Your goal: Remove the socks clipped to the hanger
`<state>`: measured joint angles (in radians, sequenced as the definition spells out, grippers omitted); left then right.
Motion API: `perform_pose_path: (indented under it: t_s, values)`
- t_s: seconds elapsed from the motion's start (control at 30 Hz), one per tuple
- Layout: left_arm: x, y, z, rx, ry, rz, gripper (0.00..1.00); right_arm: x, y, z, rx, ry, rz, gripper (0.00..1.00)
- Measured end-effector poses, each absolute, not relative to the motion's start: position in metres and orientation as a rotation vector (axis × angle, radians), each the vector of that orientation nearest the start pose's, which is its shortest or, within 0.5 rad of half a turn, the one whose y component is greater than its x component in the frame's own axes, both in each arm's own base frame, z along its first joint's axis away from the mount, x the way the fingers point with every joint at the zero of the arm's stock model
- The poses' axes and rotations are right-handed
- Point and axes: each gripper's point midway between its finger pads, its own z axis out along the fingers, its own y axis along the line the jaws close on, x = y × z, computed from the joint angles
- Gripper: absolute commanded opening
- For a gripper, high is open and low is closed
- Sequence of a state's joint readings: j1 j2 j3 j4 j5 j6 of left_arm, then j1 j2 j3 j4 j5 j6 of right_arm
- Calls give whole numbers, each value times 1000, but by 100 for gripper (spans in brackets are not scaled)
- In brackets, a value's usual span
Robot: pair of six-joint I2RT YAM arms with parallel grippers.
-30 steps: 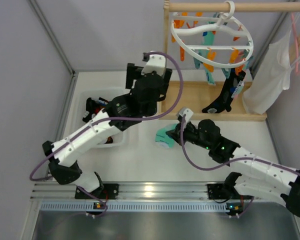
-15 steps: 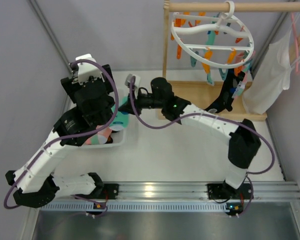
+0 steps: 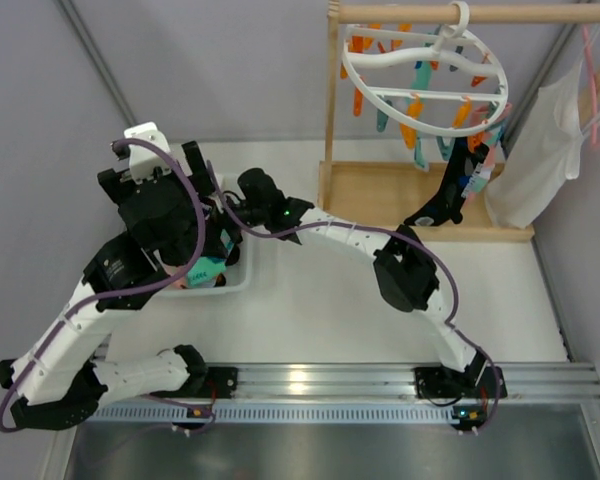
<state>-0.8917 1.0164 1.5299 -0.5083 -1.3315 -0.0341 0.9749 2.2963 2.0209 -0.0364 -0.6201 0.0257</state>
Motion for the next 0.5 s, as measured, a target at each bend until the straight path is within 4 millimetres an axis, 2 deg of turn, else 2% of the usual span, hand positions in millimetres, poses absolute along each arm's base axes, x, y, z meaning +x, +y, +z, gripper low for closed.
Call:
perform_pose_path:
  t_s: [0.1, 0.2, 0.23, 0.4, 0.5]
  values:
    - [251, -46, 468, -324, 1541, 242, 98, 279, 570, 196, -1268, 1599, 1202, 99]
    - [257, -67, 465, -254, 1556, 129, 98, 281, 527, 204, -1182, 1675, 1143, 99]
    - [259, -76, 463, -229, 1562, 85, 98, 282, 506, 209, -1141, 1701, 1117, 99]
    - [267, -119, 442, -109, 1621, -90, 98, 305, 418, 268, -891, 1689, 944, 99]
    - [267, -147, 423, -31, 1674, -197, 98, 300, 372, 300, -742, 1649, 849, 99]
